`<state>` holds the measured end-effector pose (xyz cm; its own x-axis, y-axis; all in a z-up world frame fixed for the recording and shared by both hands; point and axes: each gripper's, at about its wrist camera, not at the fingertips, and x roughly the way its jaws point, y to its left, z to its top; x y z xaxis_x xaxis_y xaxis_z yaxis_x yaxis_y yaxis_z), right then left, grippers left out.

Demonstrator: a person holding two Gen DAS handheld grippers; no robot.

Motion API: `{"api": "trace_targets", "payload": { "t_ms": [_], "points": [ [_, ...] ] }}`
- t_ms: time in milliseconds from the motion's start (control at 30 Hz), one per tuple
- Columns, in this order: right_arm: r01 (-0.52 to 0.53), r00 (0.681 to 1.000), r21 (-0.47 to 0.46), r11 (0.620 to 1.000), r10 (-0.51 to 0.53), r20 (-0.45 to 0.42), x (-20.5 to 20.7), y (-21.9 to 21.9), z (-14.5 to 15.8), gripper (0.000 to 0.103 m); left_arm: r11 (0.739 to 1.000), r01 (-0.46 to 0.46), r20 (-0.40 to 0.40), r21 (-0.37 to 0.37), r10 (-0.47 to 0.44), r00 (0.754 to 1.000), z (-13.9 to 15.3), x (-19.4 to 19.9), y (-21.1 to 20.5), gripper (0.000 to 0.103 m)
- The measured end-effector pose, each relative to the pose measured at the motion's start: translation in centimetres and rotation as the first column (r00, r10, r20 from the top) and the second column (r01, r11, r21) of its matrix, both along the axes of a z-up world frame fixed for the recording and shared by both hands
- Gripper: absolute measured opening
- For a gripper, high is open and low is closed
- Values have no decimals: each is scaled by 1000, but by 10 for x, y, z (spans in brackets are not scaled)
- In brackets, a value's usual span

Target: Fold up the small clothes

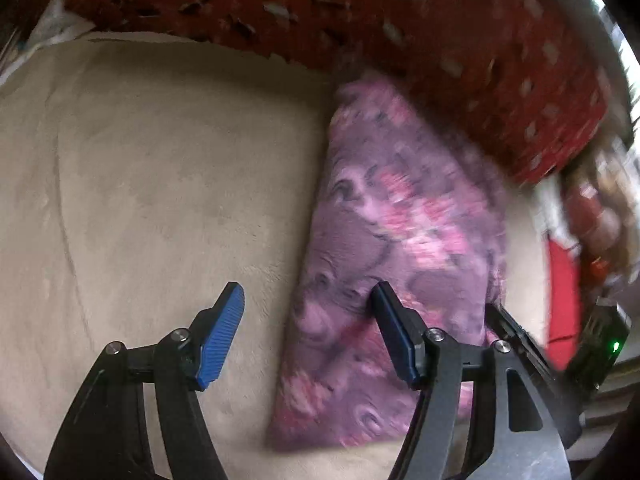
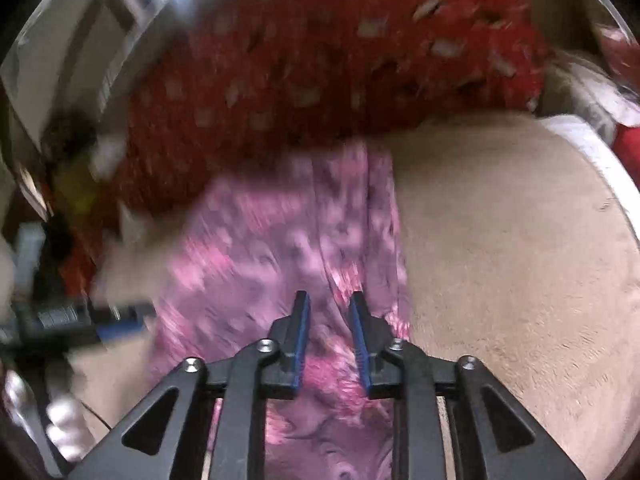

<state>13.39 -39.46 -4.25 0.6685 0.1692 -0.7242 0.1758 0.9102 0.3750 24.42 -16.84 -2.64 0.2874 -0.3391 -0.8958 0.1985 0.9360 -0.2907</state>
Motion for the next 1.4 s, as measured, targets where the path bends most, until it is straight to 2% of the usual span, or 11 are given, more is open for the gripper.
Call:
{"api": "trace_targets", "payload": {
  "t_ms": [100, 333, 433, 500, 567, 633, 800, 867, 1000, 1233, 1400],
  "points": [
    [-63, 997, -20, 998, 63, -37, 15, -2, -1, 29, 999, 37, -31, -35, -38, 999, -3, 10, -1, 67],
    [117, 992, 178, 977, -125, 30, 65, -61, 22, 46, 984, -8, -17, -180, 5, 1000, 29, 61, -2, 67],
    [133, 989, 214, 968, -143, 31, 94, -64, 18, 46, 984, -7, -21, -181, 4, 1000, 26, 76, -13, 67],
    [101, 983, 243, 965, -135, 127, 96, -62, 19, 45, 992, 2, -18, -126, -4, 1000, 12, 86, -25, 67],
    [123, 985, 154, 980, -139, 103, 106, -57, 10, 40, 999, -2, -59, -44, -1, 998, -11, 94, -33, 72],
    [112, 992, 16, 994, -111, -62, 123, -51, -18, 37, 994, -22, -108, -103, 11, 994, -27, 100, -26, 75],
    [99, 995, 6, 995, -99, 25, 98, -49, 11, 40, 955, -95, -154, -280, 53, 987, -10, 93, 10, 72],
    [46, 995, 35, 998, -48, 87, 83, -43, 15, 40, 954, -117, -155, -274, 76, 985, -13, 83, 17, 72],
    [-21, 1000, -30, 999, 21, 3, 77, -25, -8, 41, 976, -67, -153, -206, 35, 988, -18, 65, 12, 72],
    [86, 996, 164, 983, -86, -4, 22, -67, -7, 56, 928, -33, -247, -372, -65, 967, -22, 37, 32, 72],
    [67, 992, 430, 900, -106, 67, 9, -73, -35, 60, 863, -55, -309, -503, -119, 944, -38, 35, 27, 86]
  ]
}}
